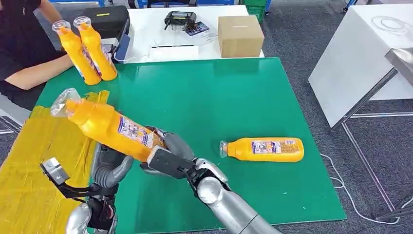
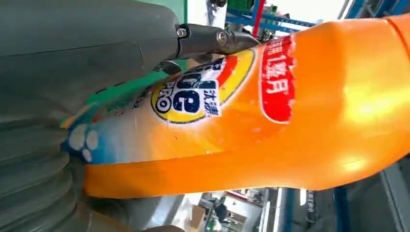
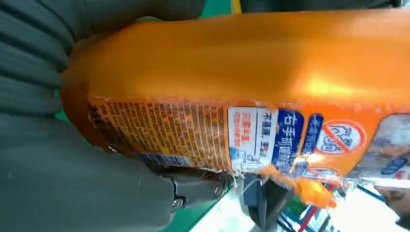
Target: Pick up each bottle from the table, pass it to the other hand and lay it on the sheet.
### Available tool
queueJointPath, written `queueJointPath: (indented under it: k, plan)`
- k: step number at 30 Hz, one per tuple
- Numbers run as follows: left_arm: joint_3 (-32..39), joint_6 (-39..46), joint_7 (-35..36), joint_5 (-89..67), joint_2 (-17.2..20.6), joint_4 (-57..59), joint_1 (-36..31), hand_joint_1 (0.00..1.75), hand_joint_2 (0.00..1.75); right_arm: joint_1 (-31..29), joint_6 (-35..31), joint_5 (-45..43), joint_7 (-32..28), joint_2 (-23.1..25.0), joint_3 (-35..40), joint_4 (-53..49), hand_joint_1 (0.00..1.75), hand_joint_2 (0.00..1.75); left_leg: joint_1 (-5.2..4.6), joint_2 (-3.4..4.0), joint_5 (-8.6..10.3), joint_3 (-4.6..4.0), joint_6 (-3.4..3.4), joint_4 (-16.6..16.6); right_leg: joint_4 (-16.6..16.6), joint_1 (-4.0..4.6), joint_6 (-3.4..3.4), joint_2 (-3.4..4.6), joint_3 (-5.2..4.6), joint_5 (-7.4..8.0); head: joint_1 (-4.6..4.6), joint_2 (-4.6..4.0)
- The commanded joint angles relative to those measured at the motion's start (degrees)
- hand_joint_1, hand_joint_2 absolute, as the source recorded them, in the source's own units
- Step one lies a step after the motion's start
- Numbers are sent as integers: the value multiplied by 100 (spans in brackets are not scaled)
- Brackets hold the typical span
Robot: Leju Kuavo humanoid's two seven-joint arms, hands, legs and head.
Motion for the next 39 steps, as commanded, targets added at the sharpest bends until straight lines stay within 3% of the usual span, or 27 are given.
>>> queueJointPath:
  k: [1,19,20,39]
  plan:
    - [22,-57,-35,-86,-43,221,-50,0,175,-223,159,418,89,147,1414,984,175,175,4,10,-1,15,1,-8,-11,5,-6,3,15,2,0,0]
    - [248,158,-70,-77,-130,67,34,2,175,-234,230,518,-3,152,1998,1179,175,175,6,-17,2,2,1,-4,-11,7,-6,-26,6,-4,-4,0]
    - [282,159,-91,-28,-152,54,37,175,175,-237,209,519,9,141,1994,1169,175,175,6,-14,3,-2,0,-4,-11,6,-6,-22,1,-2,0,0]
    - [350,-3,-261,0,-163,-85,-4,175,175,-115,18,519,88,-124,1591,958,175,175,7,-24,5,-2,2,-2,-13,7,-5,-36,3,-3,-2,0]
